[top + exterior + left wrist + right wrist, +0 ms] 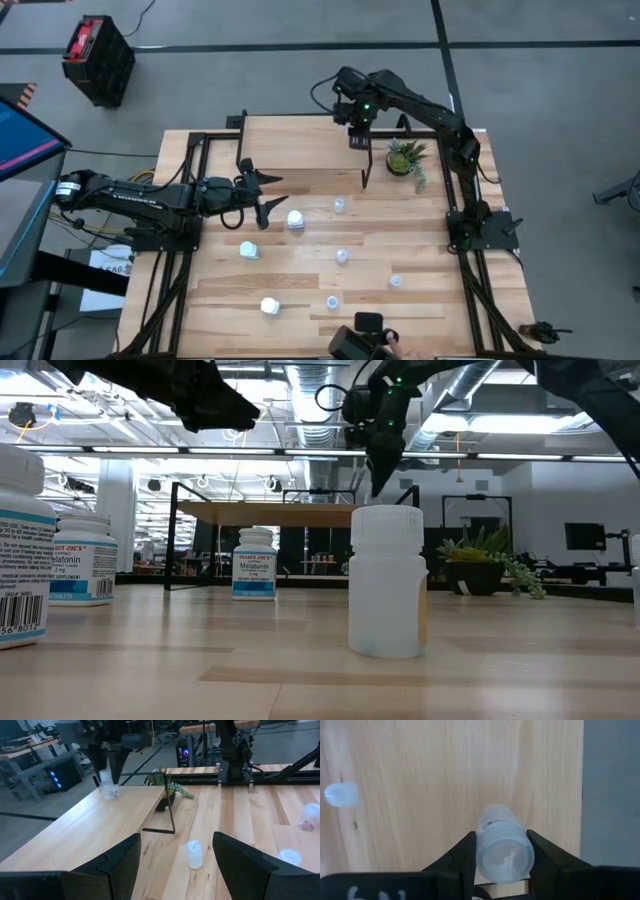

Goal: Pick and place medicine bottles onto shelf by color
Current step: Put the transparent pill bottle on the shelf, then put the transparent pill bottle on the shelf aligned with the other transparent pill bottle

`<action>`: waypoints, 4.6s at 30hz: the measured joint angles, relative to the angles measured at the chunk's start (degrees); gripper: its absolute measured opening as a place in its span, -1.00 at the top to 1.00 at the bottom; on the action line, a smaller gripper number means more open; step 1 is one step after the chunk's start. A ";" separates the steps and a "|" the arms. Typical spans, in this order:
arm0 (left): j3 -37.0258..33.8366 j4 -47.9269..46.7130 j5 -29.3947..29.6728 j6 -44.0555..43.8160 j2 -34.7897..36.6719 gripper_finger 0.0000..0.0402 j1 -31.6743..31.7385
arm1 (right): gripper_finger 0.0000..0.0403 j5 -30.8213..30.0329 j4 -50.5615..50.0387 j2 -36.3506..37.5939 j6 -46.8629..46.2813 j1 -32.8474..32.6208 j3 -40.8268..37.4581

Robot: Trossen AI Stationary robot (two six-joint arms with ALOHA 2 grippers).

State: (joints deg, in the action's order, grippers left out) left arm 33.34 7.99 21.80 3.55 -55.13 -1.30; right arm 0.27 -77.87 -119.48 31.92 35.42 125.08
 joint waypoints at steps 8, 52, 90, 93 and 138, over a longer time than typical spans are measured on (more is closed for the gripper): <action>0.00 -0.09 0.00 0.00 0.00 -0.18 0.00 | 0.04 -0.08 0.46 0.02 -1.11 -0.39 0.00; -0.02 -2.66 -0.50 -4.31 -0.02 -0.18 0.00 | -0.03 -1.44 -12.15 29.10 -38.88 -22.53 -8.85; -0.02 -5.94 -5.60 -6.24 -0.02 -0.18 -0.01 | 0.17 -15.74 -5.18 21.27 -135.13 -82.69 -33.75; -0.02 -5.94 -5.60 -5.62 -0.02 -0.18 -0.01 | 0.13 -14.65 -5.15 18.49 -132.03 -80.94 -33.75; -0.02 -5.55 -5.60 -4.87 -0.02 -0.18 -0.02 | -0.27 -22.05 -1.56 26.49 -134.88 -84.20 -46.62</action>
State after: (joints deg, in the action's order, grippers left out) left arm 33.32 2.44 16.21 -1.32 -55.16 -1.32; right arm -21.78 -79.43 -92.99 -102.96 -48.78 78.46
